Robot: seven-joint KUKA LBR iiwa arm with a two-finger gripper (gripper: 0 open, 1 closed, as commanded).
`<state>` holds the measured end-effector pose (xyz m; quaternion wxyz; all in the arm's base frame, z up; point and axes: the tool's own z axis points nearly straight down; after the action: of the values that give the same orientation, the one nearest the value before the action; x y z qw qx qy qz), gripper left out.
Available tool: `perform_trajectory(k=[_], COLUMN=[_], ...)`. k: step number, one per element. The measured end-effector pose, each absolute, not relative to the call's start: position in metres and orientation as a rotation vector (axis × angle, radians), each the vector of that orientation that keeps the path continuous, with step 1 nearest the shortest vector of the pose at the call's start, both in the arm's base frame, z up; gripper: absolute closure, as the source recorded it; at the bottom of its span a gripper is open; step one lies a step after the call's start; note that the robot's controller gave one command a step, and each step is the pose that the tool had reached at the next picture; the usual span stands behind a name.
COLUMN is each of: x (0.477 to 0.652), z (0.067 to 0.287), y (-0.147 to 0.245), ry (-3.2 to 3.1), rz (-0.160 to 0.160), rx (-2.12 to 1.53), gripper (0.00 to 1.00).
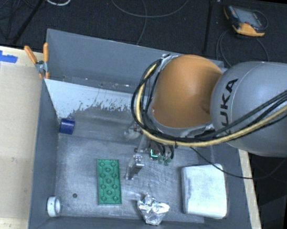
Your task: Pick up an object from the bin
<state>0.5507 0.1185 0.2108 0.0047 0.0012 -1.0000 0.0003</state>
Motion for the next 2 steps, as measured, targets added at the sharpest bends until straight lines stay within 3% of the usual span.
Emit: perform_trajectory(k=[1, 2], x=[0.568, 0.548], z=[0.075, 0.076], y=[0.128, 0.156], ry=[-3.139, -3.132], rz=[-0.003, 0.003], rx=[0.106, 0.414], gripper=[0.00, 0.00])
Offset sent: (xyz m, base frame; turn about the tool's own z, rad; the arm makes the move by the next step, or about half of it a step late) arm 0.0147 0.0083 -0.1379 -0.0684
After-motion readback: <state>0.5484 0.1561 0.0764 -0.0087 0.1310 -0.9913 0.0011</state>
